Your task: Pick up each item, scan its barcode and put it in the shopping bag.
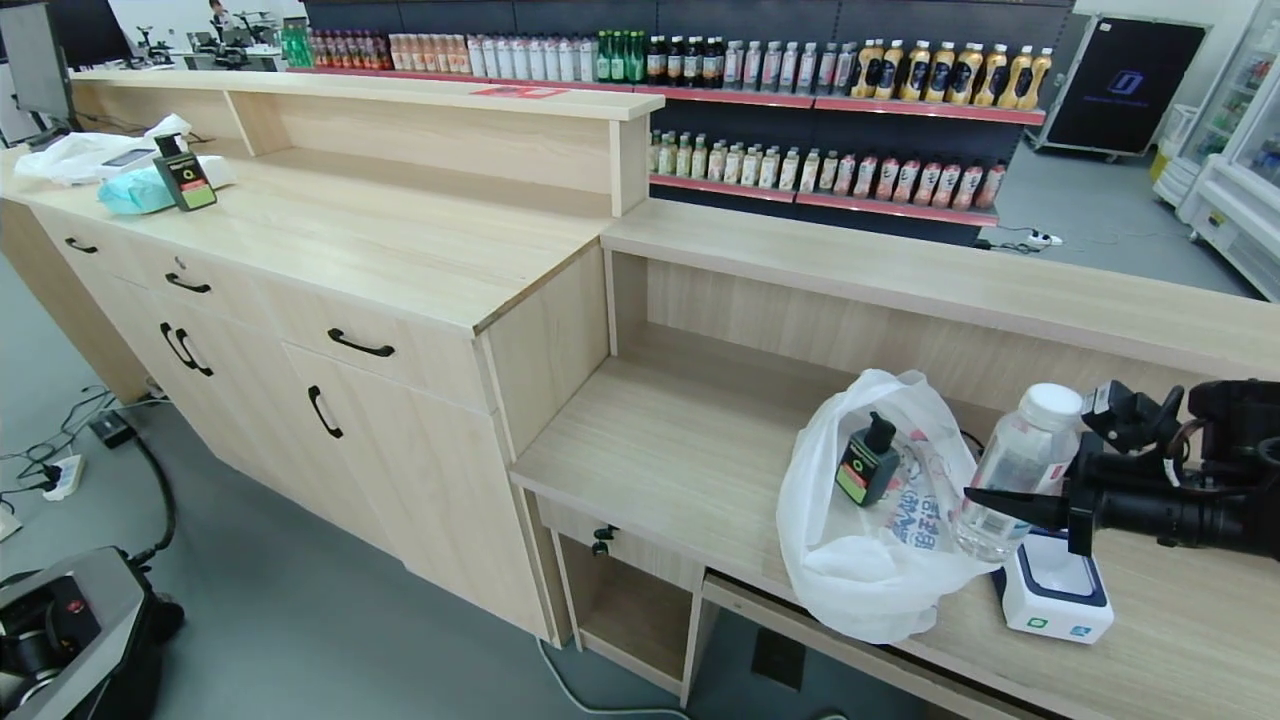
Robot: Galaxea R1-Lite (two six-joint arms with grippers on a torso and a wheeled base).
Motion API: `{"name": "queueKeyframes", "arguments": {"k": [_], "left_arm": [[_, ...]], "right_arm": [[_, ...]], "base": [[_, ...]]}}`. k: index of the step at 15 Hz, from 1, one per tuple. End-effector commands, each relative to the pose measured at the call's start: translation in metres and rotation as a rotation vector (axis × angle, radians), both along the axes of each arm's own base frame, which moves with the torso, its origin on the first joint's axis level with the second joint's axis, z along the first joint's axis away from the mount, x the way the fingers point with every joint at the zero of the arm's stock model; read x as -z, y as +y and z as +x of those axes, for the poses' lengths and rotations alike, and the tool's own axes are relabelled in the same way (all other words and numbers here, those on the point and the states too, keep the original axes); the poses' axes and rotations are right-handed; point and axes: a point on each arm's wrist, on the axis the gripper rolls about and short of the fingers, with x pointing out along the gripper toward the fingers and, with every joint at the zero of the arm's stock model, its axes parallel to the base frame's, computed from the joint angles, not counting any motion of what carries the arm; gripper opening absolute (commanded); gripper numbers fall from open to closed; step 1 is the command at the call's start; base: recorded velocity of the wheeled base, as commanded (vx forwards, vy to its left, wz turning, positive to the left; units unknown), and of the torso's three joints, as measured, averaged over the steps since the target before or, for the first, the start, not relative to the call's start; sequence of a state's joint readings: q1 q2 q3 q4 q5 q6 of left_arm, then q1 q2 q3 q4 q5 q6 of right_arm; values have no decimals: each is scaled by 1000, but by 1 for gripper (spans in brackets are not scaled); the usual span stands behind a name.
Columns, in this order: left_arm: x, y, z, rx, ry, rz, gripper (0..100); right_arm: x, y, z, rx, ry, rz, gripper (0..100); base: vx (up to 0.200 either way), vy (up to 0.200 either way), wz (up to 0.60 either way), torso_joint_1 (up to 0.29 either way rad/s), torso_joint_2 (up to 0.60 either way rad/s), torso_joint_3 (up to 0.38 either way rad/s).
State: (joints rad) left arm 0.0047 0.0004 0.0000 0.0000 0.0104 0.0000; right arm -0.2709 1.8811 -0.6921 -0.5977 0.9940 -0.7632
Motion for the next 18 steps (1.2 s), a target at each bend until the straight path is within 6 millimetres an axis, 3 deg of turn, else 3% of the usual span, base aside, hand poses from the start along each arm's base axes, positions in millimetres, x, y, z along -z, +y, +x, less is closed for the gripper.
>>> {"name": "queueKeyframes", "arguments": {"k": [1,7,12,18], "left_arm": [[0,0,0,0,0,0,0],[0,0,0,0,0,0,0],[0,0,0,0,0,0,0],[0,0,0,0,0,0,0]], "right_arm": [[29,-9,10,1,64,12,0],[55,-5,24,-62,84,17,0],[46,1,46,-96,-3,-6,0],[67,8,56,-123,7,-6,0]], "base": [[0,0,0,0,0,0],[0,0,0,0,0,0],[0,0,0,0,0,0],[0,0,0,0,0,0]]}}
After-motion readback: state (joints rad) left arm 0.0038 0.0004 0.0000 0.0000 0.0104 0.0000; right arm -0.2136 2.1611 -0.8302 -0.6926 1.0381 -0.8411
